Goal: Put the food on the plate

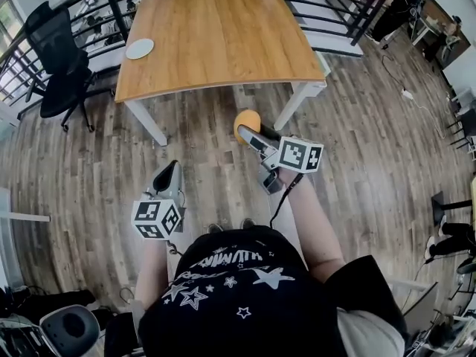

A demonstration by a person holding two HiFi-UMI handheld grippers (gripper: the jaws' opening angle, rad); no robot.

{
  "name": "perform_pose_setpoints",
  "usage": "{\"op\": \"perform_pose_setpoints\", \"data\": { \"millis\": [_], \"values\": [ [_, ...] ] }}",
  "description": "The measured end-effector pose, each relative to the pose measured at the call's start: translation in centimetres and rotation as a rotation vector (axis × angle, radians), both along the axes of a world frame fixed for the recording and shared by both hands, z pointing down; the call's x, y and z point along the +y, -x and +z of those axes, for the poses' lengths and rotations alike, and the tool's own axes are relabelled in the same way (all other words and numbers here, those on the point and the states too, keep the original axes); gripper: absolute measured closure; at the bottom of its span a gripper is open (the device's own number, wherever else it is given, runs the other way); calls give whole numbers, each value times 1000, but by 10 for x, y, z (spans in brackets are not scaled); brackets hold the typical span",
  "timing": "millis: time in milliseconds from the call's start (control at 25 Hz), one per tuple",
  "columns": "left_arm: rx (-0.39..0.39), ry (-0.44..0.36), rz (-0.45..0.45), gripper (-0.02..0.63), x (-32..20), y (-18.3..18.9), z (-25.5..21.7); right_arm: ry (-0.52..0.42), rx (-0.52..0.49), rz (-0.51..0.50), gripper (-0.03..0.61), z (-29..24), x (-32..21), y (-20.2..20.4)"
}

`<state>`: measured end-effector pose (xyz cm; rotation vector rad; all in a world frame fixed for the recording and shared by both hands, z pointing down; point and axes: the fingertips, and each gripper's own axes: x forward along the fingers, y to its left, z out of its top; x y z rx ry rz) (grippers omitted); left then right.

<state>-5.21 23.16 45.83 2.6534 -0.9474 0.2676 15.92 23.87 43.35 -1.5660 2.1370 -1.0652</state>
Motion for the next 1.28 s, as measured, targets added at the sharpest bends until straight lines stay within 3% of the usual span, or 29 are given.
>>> {"op": "perform_pose_setpoints", "data": {
  "millis": [320, 640, 1040, 1280],
  "values": [
    [0, 44, -24, 612, -10, 43, 16, 25, -12, -69, 229, 13, -6, 48],
    [1, 72, -46, 612, -21, 53, 30, 46, -27, -93, 229, 22, -24, 54],
    [-6, 84, -101, 612, -78, 58, 40, 27, -93, -124, 229, 28, -110, 53],
    [-12, 80, -134, 612, -140, 44, 40, 20, -108, -147, 229, 29, -178, 37]
  ]
}}
